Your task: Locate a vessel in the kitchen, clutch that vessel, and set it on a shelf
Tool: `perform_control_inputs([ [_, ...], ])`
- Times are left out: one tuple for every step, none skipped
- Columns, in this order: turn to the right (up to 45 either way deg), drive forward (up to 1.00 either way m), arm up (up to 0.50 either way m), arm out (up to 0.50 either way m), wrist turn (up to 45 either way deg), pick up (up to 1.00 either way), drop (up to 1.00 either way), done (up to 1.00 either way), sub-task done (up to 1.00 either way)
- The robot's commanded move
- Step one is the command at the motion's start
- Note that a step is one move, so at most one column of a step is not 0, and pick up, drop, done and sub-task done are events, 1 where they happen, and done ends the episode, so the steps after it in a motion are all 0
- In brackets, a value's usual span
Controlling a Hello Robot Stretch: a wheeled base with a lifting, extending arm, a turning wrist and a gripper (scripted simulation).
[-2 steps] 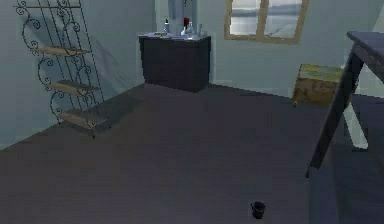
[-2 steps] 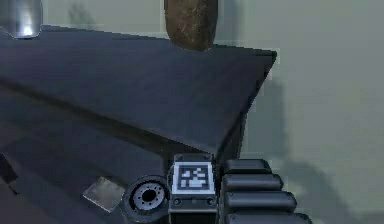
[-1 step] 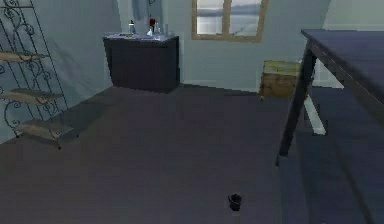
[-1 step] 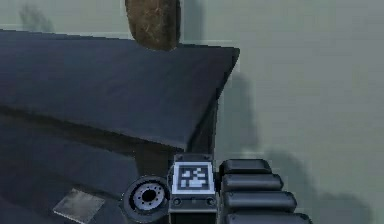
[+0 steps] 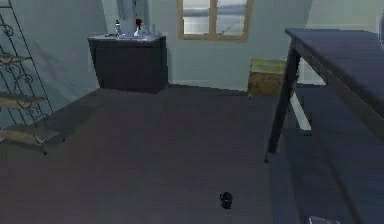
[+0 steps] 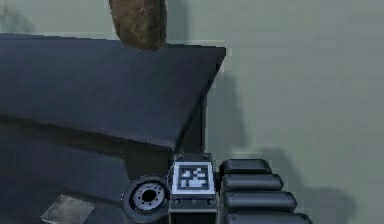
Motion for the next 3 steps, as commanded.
perform_control_inputs([
  [0.0, 0.95, 0.00, 0.00, 0.0, 0.00, 0.00, 0.00, 0.00],
  [-24.0, 0.00, 0.00, 0.00, 0.0, 0.00, 0.00, 0.00, 0.00],
  [-6.0, 0.00, 0.00, 0.00, 0.0, 0.00, 0.00, 0.00, 0.00],
])
